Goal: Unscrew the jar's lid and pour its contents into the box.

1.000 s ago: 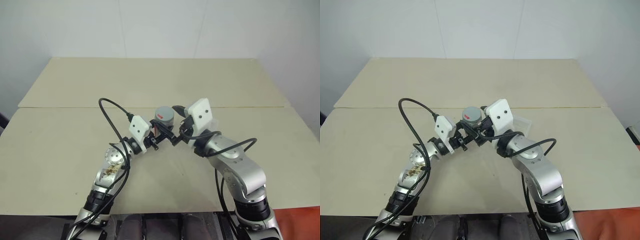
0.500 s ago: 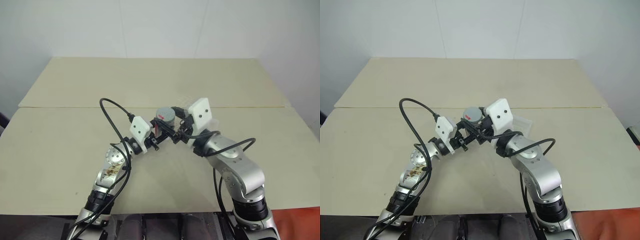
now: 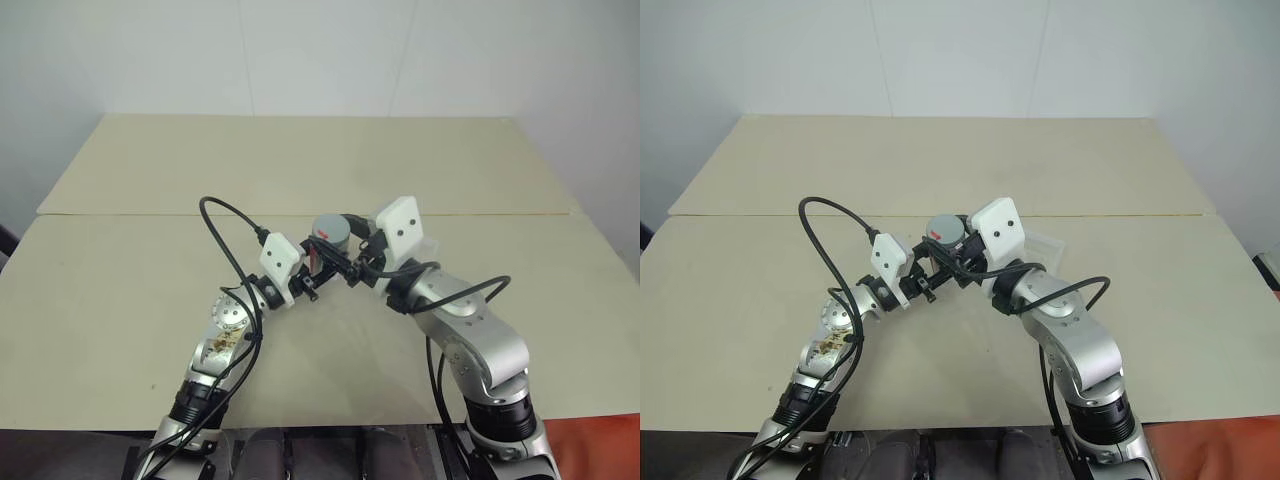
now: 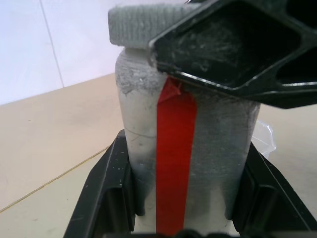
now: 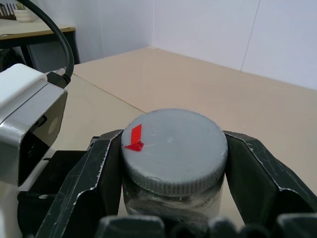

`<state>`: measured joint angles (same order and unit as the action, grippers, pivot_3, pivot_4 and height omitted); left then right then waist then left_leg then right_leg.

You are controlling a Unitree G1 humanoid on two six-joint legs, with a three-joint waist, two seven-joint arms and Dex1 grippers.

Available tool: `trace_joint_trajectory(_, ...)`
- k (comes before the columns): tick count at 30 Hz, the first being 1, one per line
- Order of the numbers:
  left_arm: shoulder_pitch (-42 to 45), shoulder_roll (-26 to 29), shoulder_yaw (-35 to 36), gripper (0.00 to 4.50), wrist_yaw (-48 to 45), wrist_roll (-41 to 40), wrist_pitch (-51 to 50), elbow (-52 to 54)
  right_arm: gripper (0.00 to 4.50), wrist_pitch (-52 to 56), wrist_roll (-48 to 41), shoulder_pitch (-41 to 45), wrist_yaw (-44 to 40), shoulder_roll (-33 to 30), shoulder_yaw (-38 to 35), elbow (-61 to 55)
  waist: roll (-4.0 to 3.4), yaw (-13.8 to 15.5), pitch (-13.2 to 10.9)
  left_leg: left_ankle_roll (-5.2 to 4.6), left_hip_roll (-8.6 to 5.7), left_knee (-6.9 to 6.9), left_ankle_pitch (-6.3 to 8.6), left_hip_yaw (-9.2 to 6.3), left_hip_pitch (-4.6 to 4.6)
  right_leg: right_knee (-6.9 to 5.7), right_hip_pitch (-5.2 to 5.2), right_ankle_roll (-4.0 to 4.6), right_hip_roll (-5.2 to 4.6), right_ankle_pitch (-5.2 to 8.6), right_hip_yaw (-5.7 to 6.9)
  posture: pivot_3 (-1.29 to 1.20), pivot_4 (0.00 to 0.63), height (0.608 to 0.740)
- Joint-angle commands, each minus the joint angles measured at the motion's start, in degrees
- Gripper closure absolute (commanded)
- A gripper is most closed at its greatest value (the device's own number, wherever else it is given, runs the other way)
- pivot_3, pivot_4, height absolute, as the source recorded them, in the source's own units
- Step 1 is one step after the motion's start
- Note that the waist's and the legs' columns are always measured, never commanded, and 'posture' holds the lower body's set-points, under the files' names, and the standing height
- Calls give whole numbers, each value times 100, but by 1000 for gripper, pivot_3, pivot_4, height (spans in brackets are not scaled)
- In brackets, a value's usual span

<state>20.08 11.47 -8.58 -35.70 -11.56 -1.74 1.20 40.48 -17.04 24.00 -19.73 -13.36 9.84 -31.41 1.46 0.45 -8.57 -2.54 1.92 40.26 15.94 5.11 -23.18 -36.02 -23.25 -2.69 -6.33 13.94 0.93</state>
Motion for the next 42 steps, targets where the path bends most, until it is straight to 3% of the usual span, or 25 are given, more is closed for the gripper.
trace_joint_trajectory(1,22,26,-54,2514,-220,-98,123,103,1652,-316,-33,36,-248,-158,-67,-89,0,2,0,0,0,0,0,0,0,0,0,0,0,0,0,0,150,740)
trace_joint_trajectory(7,1,51,-65,2514,-393,-221,107,194,1652,-719,-540,213,-1227,-512,-337,357,0,0,0,-2,0,0,1,0,0,8,0,0,0,0,-1,0,150,740)
trace_joint_trajectory(16,-8,36,-96,2514,-513,-275,97,305,1652,-1645,-999,814,-3409,-1072,-346,1823,0,-2,0,-5,0,0,3,1,2,11,1,0,0,0,-2,0,150,740)
trace_joint_trajectory(30,-124,-15,-166,2514,-528,-249,105,462,1652,-3087,-1105,2766,-7121,-763,-148,5305,-1,-1,-1,2,2,-1,-1,6,2,-4,1,0,1,-1,-2,0,150,740)
trace_joint_trajectory(34,-134,-38,-193,2514,-508,-238,125,456,1652,-3277,-1847,3322,-7277,-1122,571,6082,-2,2,-2,10,3,0,-6,6,1,-6,1,0,0,-1,0,0,150,740)
trace_joint_trajectory(42,-114,-56,-214,2514,-450,-217,129,465,1652,-4503,-2095,3840,-7277,-1164,1367,7203,-2,-44,-2,10,4,-2,-6,6,2,-6,1,0,-3,-1,1,0,150,740)
